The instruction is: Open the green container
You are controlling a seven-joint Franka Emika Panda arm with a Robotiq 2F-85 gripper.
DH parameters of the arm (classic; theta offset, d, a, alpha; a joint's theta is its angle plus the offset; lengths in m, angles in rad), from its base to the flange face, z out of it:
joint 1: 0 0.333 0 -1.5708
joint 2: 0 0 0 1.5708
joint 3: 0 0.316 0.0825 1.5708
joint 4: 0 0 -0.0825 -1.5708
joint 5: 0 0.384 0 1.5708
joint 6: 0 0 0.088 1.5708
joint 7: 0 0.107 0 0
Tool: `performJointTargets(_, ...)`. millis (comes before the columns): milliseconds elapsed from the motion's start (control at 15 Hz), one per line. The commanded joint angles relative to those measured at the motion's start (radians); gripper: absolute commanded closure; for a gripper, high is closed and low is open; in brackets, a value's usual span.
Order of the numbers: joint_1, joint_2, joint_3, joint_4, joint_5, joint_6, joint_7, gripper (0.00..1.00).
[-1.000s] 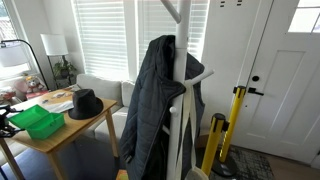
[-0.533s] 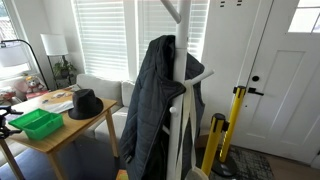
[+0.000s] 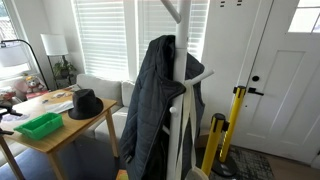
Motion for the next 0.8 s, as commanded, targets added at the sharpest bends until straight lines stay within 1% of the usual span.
performJointTargets(0, -0.043, -0.107, 0.002, -0.017, 0.163, 0.106, -0.083, 0.0)
performJointTargets(67, -0.052, -0.135, -0.001, -0.02, 0.209, 0.131, -0.097, 0.0)
performJointTargets(200, -0.07, -0.187, -0.013, -0.01, 0.313, 0.146, -0.113, 0.0)
performJointTargets(400, -0.098, -0.276, -0.033, -0.006, 0.476, 0.145, -0.14, 0.0)
performJointTargets(733, -0.154, -0.426, -0.083, -0.051, 0.733, 0.212, -0.212, 0.0)
